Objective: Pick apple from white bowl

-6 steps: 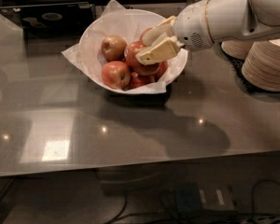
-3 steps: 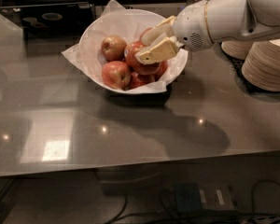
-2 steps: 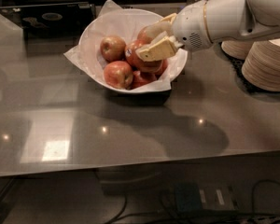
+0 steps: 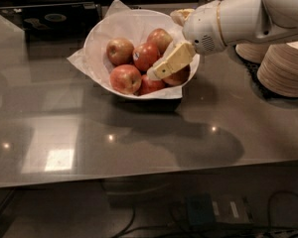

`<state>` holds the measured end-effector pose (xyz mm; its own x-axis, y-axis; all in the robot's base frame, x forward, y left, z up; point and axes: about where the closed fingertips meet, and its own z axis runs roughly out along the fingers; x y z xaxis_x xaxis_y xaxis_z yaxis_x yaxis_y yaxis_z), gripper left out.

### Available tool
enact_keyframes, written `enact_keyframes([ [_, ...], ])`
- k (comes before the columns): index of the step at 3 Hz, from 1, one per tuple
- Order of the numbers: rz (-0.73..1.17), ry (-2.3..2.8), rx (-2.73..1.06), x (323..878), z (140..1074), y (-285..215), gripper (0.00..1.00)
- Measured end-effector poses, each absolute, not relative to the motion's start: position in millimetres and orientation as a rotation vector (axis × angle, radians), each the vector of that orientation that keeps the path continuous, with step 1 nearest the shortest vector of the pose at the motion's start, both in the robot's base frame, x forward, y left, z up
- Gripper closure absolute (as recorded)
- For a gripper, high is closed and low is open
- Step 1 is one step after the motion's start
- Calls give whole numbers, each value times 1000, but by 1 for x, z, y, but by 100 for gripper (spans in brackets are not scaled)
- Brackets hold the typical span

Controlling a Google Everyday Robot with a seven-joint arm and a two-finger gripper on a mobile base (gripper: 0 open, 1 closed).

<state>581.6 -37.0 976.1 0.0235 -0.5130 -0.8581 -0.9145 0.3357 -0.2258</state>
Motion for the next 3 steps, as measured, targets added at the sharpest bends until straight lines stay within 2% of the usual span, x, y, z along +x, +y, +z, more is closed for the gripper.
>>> enact_keyframes([
  [1, 504, 1640, -1301, 580, 973, -38, 0],
  [3, 488, 1657, -1281, 572, 964, -49, 33],
])
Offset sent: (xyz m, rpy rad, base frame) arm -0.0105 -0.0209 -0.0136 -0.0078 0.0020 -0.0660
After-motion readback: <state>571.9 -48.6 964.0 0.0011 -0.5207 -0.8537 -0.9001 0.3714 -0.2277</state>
